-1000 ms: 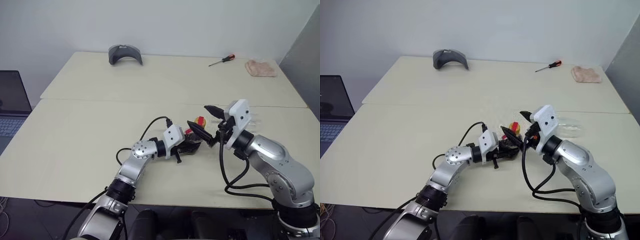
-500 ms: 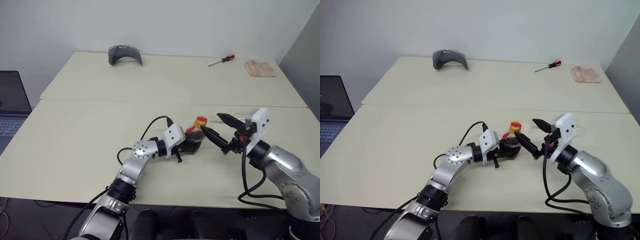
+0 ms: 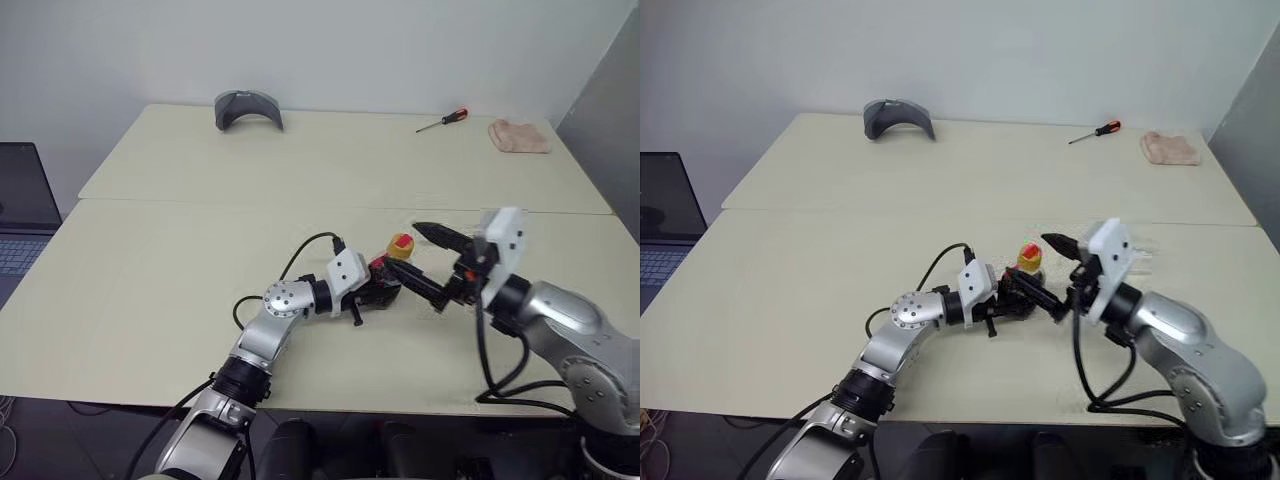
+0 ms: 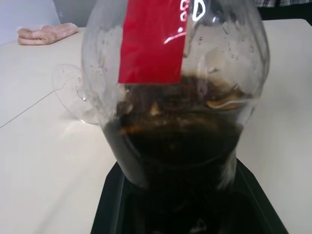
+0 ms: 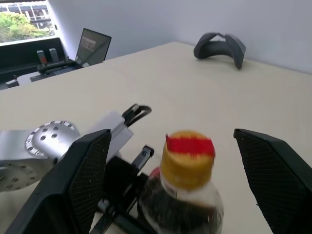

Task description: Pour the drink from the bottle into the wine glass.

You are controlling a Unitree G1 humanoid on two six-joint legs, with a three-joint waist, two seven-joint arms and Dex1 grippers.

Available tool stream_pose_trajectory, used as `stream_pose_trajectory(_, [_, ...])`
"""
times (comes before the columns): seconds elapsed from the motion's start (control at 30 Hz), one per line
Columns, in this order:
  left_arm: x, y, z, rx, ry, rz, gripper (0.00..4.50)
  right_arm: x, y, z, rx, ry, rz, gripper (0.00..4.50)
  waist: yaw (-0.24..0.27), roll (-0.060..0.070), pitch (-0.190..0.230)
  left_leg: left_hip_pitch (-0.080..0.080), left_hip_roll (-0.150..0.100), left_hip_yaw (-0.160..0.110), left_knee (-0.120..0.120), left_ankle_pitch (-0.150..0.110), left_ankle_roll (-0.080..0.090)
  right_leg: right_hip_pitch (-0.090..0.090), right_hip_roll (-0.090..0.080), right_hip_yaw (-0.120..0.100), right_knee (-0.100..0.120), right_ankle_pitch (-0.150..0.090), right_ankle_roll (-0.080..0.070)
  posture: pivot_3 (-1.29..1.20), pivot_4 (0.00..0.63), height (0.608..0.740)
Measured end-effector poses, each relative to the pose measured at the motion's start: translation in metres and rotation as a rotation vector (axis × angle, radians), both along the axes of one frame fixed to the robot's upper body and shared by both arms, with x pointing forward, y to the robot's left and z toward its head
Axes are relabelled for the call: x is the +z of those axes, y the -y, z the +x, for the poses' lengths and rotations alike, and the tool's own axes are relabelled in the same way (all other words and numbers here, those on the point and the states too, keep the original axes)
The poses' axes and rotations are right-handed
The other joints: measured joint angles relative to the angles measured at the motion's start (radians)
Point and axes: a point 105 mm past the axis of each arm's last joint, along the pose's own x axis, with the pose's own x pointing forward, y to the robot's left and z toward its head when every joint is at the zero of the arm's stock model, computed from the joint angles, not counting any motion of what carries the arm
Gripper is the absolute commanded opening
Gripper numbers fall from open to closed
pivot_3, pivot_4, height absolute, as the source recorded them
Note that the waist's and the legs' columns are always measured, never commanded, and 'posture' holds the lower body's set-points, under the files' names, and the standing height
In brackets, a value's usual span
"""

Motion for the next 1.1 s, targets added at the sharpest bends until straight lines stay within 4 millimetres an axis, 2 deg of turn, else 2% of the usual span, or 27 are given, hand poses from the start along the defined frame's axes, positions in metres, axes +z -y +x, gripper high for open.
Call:
stream_pose_trajectory(0.13, [0.0,-0.001,0.0,0.002,0.0,0.002,0.95,-0.006,0.003,0.013,-0.058,0.005,-0.011,4.28,0.003,0.0,0.0,0.0,0.0,0.0,0.0,0.0,0.0,0.0,-0.001,0.0,0.0,0.0,0.0,0.0,0.15,0.74])
stream_pose_trajectory(0.27, [0.0,0.0,0.0,0.003,0.0,0.001,0.93,-0.008,0.015,0.019,-0.102,-0.007,0.01,4.28,0.003,0.0,0.0,0.0,0.0,0.0,0.0,0.0,0.0,0.0,-0.001,0.0,0.0,0.0,0.0,0.0,0.15,0.74])
stream_pose_trajectory(0.5, [-0.001,0.002,-0.001,-0.006,-0.004,0.005,0.92,-0.013,0.032,0.01,-0.107,-0.057,0.048,4.28,0.002,0.0,0.0,0.0,0.0,0.0,0.0,0.0,0.0,0.0,-0.001,0.0,0.0,0.0,0.0,0.0,0.15,0.74])
stream_pose_trajectory(0.67, [-0.001,0.0,-0.001,-0.004,-0.002,0.008,0.92,-0.026,0.056,0.0,-0.153,-0.134,-0.006,4.28,0.003,0.0,0.0,0.0,0.0,0.0,0.0,0.0,0.0,0.0,-0.001,0.0,0.0,0.0,0.0,0.0,0.15,0.74])
stream_pose_trajectory(0.77, [-0.001,0.0,0.0,-0.004,-0.001,0.009,0.92,-0.033,0.062,-0.007,-0.14,-0.179,-0.032,4.28,0.002,0.0,0.0,0.0,0.0,0.0,0.0,0.0,0.0,0.0,-0.001,0.0,0.0,0.0,0.0,0.0,0.15,0.74])
stream_pose_trajectory(0.87, [-0.002,0.0,-0.001,-0.01,-0.002,0.01,0.92,-0.031,0.068,-0.009,-0.138,-0.189,-0.055,4.28,0.001,0.0,0.0,0.0,0.0,0.0,0.0,0.0,0.0,0.0,0.0,0.0,0.0,0.0,0.0,0.0,0.15,0.74])
stream_pose_trajectory(1.0, [-0.002,0.0,-0.001,-0.013,-0.003,0.011,0.92,-0.02,0.055,-0.013,-0.07,-0.178,-0.034,4.28,0.0,0.0,0.0,0.0,0.0,0.0,0.0,0.0,0.0,0.0,0.0,0.0,0.0,0.0,0.0,0.0,0.15,0.74])
stream_pose_trajectory(1.1, [-0.002,0.0,-0.002,-0.016,-0.004,0.011,0.92,-0.006,0.037,-0.011,-0.031,-0.138,0.013,4.28,0.0,0.0,0.0,0.0,0.0,0.0,0.0,0.0,0.0,0.0,0.0,0.0,0.0,0.0,0.0,0.0,0.15,0.74])
